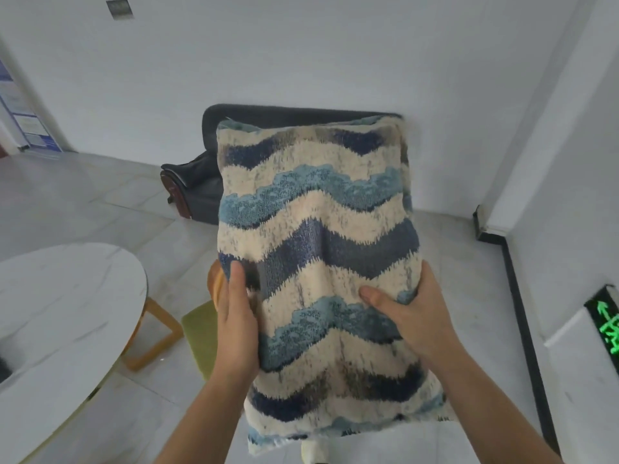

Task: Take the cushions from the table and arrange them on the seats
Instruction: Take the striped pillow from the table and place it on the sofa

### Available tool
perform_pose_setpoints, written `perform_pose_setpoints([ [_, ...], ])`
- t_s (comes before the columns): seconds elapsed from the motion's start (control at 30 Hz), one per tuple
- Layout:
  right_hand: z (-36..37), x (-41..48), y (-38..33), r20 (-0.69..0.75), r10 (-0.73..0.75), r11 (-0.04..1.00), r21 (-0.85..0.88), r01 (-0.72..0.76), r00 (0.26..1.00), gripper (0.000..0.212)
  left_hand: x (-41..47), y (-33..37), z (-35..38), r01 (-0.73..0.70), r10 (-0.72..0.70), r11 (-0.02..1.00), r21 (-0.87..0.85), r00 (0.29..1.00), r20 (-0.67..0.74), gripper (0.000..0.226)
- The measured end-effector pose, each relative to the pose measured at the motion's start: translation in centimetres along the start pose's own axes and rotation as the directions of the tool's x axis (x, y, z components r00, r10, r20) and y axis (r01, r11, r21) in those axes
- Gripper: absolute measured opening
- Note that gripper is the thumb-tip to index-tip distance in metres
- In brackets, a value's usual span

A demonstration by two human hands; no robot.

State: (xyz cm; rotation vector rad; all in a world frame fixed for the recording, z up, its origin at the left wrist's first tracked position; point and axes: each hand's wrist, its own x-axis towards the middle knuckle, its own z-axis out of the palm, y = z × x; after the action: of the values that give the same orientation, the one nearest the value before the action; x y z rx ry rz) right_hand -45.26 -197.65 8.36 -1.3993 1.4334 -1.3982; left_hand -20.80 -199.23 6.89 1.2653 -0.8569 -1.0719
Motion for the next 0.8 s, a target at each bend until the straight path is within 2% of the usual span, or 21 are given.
perform_pose_setpoints([
  [0.07,0.8,6.7,2.2,-0.004,0.001,1.000,-0.014,-0.001,1.000,0.071,8.0,-4.1,2.0,0.022,-0.021,0.998,0.053,1.000,-0.024,0.097],
  [0.1,1.1,10.0,2.9,-0.009,-0.001,1.000,-0.021,0.001,1.000,0.071,11.6,-4.1,3.6,0.036,-0.033,0.997,0.061,0.998,-0.060,0.091],
  [0.17,1.2,16.5,4.1,-0.021,0.012,0.999,-0.029,-0.013,1.000,0.072,15.9,-1.2,7.8,0.019,-0.019,1.000,0.006,1.000,-0.024,0.063],
  [0.23,0.8,22.6,4.5,-0.042,0.037,0.999,-0.037,-0.038,0.998,0.075,20.1,1.0,12.2,0.013,-0.013,1.000,0.004,0.999,0.047,0.022],
  [0.27,0.4,25.6,4.6,-0.064,0.044,0.998,-0.037,-0.047,0.997,0.077,22.4,2.1,14.5,0.030,-0.030,1.000,0.003,0.996,0.085,0.017],
  [0.33,-0.6,31.3,5.1,-0.106,0.060,0.998,-0.028,-0.063,0.993,0.081,27.2,3.3,18.6,0.028,-0.027,1.000,-0.010,0.989,0.144,0.020],
  [0.47,-2.1,41.4,8.0,-0.175,0.109,0.994,-0.005,-0.111,0.978,0.082,36.7,2.6,26.0,-0.055,0.051,0.998,0.018,0.983,0.175,0.030],
  [0.57,-2.2,50.1,11.7,-0.171,0.113,0.994,0.017,-0.112,0.979,0.084,44.1,1.4,31.2,-0.092,0.082,0.994,0.054,0.981,0.175,0.019],
  [0.67,-1.5,59.4,14.8,-0.130,0.082,0.997,0.023,-0.079,0.988,0.083,51.1,0.5,35.5,-0.108,0.093,0.989,0.104,0.986,0.138,0.018],
  [0.73,-0.3,65.8,16.1,-0.082,0.096,0.995,0.039,-0.093,0.992,0.088,55.7,0.8,37.3,-0.109,0.100,0.987,0.120,0.992,0.080,0.025],
  [0.8,1.7,71.8,16.6,-0.022,0.106,0.992,0.069,-0.104,0.994,0.090,60.2,1.6,37.8,-0.103,0.104,0.988,0.118,0.995,0.004,0.020],
])
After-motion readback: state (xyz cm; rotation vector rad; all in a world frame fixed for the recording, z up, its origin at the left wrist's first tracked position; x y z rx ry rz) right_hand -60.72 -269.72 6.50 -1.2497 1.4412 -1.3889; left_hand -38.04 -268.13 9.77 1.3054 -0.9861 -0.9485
